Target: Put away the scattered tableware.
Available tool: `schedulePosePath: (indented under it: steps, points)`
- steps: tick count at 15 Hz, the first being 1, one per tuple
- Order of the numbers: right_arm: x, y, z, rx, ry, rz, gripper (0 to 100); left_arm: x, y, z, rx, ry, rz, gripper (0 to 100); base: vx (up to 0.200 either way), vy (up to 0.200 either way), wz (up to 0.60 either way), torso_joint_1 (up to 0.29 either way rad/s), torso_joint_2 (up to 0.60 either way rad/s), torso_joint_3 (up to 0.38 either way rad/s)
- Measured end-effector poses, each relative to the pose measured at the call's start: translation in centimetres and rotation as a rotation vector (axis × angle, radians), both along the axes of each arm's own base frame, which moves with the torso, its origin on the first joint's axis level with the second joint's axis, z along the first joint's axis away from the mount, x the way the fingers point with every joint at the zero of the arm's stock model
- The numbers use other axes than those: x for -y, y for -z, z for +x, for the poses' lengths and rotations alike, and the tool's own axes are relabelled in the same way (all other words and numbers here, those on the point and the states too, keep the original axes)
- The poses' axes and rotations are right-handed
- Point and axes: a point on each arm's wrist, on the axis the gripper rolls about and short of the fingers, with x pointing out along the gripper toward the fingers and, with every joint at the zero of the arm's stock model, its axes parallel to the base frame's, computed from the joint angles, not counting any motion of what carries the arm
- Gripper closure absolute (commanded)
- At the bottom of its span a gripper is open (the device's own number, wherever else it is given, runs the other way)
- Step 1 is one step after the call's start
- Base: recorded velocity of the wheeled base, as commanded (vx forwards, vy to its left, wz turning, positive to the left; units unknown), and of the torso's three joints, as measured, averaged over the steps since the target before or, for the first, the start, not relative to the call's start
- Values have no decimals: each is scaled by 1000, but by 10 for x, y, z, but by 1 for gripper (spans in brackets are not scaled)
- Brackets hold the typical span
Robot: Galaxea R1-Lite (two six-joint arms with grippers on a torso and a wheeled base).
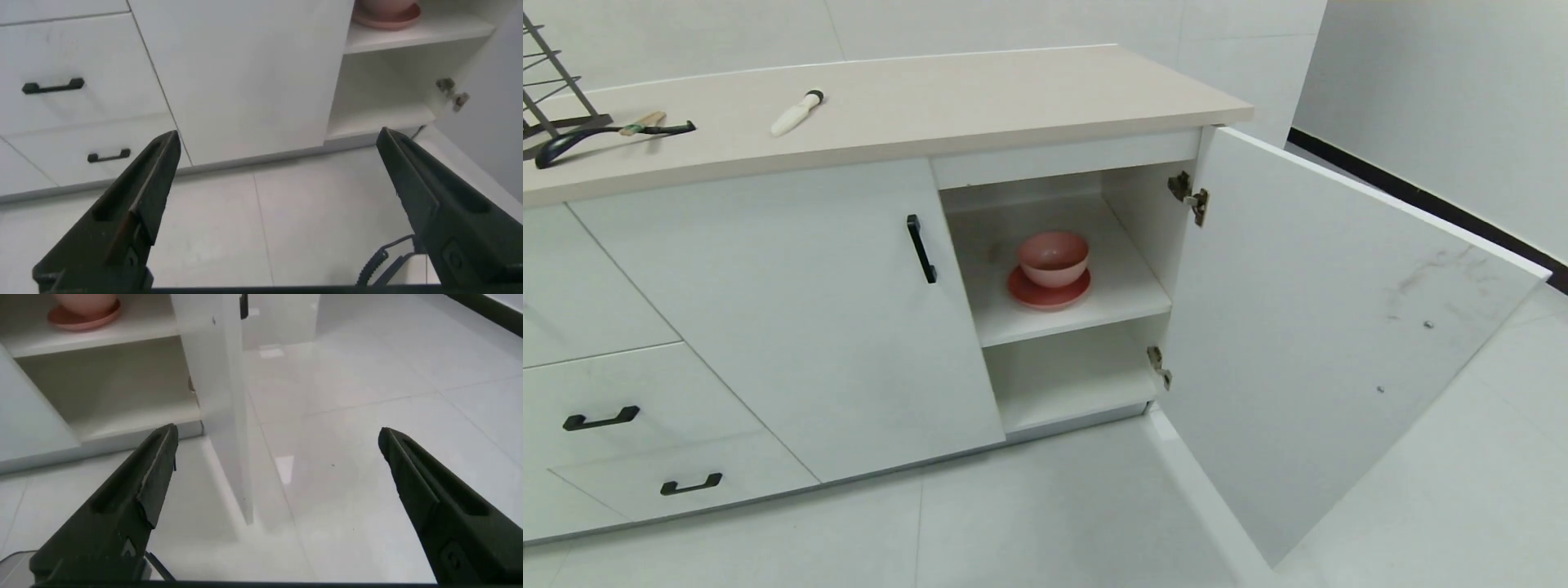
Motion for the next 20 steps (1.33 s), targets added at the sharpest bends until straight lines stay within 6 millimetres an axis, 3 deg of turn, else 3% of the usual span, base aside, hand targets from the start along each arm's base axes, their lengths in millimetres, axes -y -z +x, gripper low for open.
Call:
schedulePosePath:
  steps: [9, 11, 15, 20]
  points:
    - [0, 0, 0, 0, 0, -1, 0, 0, 0, 0, 1, 0, -1, 0, 0, -200, 0, 0, 3, 1]
    - [0, 0, 0, 0, -1, -2, 0, 0, 0, 0, 0, 0, 2, 0, 0, 0, 0, 0, 0, 0]
    - [0, 0, 0, -1, -4, -6, 0, 0, 0, 0, 0, -1, -1, 0, 0, 0, 600, 4, 1, 4]
    - [0, 0, 0, 0, -2, 0, 0, 0, 0, 0, -1, 0, -3, 0, 0, 0, 0, 0, 0, 0]
